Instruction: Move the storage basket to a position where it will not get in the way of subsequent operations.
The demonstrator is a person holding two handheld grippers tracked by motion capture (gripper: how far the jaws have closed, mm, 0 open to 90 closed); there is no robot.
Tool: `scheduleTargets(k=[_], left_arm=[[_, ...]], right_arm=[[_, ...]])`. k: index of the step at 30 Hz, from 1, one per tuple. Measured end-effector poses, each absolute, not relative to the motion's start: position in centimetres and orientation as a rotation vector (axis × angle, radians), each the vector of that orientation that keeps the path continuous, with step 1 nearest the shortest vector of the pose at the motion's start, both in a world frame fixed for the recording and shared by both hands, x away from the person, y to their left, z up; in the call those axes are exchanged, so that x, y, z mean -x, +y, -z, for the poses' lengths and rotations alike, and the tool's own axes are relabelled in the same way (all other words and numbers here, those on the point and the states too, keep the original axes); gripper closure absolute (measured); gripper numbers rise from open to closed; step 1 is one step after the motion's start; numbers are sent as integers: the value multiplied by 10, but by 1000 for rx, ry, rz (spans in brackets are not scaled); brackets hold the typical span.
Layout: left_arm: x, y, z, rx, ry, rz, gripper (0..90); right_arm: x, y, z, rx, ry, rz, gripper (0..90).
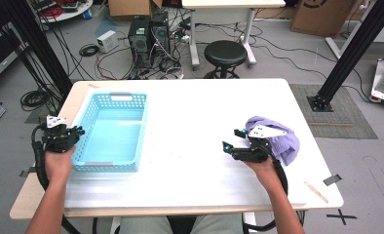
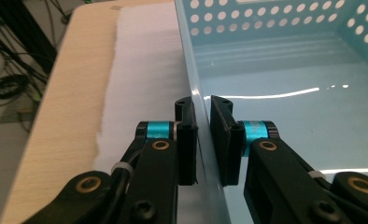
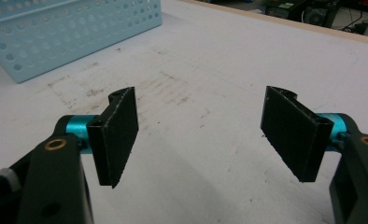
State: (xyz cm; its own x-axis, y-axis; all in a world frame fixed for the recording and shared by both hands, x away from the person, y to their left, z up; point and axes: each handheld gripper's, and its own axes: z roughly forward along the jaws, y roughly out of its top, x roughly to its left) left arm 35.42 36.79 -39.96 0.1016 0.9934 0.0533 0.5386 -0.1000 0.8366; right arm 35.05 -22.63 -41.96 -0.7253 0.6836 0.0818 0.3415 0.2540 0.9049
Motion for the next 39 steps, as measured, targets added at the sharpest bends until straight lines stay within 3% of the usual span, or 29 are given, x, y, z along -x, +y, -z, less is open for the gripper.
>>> scheduleTargets(k=[18, 21, 25, 29, 31, 39], left_arm=[[-371, 414, 401, -1642, 1567, -847, 798], [-368, 414, 403, -1650, 1524, -811, 662], [-359, 414, 406, -1643, 1517, -787, 611], [-348, 412, 405, -1637, 1542, -789, 675], [-346, 414, 404, -1634, 1566, -797, 789], [-349, 422, 404, -1581, 1633, -870, 841]], right_arm=[[-352, -227, 422, -953, 2207, -1454, 280], [-352, -227, 422, -953, 2208, -1453, 280], [-351, -227, 422, -955, 2207, -1452, 280], [-351, -227, 421, -951, 2206, -1453, 280], [-351, -227, 422, -956, 2204, -1451, 280], [-351, -226, 422, -952, 2208, -1448, 280]])
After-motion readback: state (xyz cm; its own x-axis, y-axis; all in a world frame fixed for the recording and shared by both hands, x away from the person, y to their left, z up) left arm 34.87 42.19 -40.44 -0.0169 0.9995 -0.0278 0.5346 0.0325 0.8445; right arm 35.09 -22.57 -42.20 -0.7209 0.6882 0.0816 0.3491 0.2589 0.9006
